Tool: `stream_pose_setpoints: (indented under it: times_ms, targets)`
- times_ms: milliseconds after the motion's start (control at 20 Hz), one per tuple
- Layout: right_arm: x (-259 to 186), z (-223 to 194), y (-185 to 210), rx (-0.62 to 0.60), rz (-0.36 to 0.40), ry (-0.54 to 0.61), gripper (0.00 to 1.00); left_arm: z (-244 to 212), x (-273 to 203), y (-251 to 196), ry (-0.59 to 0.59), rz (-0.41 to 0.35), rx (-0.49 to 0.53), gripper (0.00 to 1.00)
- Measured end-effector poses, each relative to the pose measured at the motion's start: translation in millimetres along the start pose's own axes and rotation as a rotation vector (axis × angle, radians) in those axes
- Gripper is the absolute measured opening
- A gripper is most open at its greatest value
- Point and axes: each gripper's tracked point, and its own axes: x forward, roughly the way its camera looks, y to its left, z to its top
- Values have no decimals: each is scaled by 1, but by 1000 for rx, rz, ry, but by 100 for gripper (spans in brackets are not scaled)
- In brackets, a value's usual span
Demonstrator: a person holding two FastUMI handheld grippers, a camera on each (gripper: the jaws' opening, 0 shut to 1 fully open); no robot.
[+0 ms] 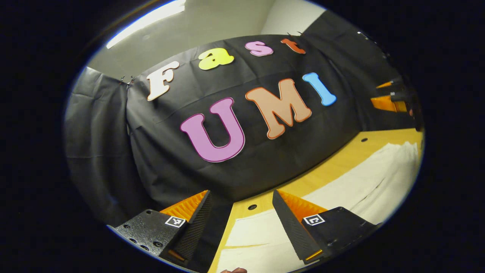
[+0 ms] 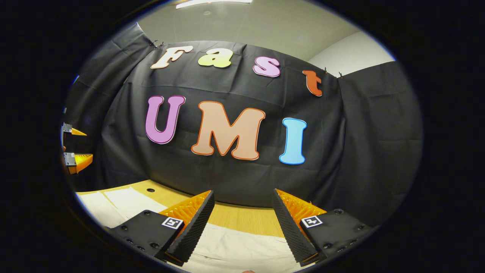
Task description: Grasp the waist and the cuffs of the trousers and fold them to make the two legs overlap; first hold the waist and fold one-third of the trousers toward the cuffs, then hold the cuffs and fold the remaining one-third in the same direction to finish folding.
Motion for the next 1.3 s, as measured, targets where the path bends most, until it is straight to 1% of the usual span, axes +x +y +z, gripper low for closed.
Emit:
stream_pose_setpoints:
  times_ms: [200, 350, 550, 750, 1000, 1050, 1150, 1300]
  targets:
    - [0, -7, 7, -28, 32, 19, 97, -39, -11, -4, 70, -84, 195, 96]
    - [-1, -16, 14, -49, 58, 34, 97, -86, -21, -17, 150, -179, 305, 96]
    - [-6, -30, 20, -78, 83, 61, 98, -146, -51, -35, 243, -320, 468, 97]
    - [-9, -44, 20, -112, 94, 83, 98, -200, -66, -40, 344, -460, 612, 96]
    - [-18, -67, 19, -157, 109, 124, 98, -252, -76, -46, 471, -646, 730, 96]
    - [-19, -70, 19, -164, 111, 131, 98, -262, -74, -47, 500, -667, 749, 96]
    - [-20, -78, 18, -172, 114, 149, 98, -291, -61, -31, 556, -688, 770, 97]
    - [-20, -83, 11, -189, 101, 161, 98, -306, -61, -28, 612, -725, 775, 96]
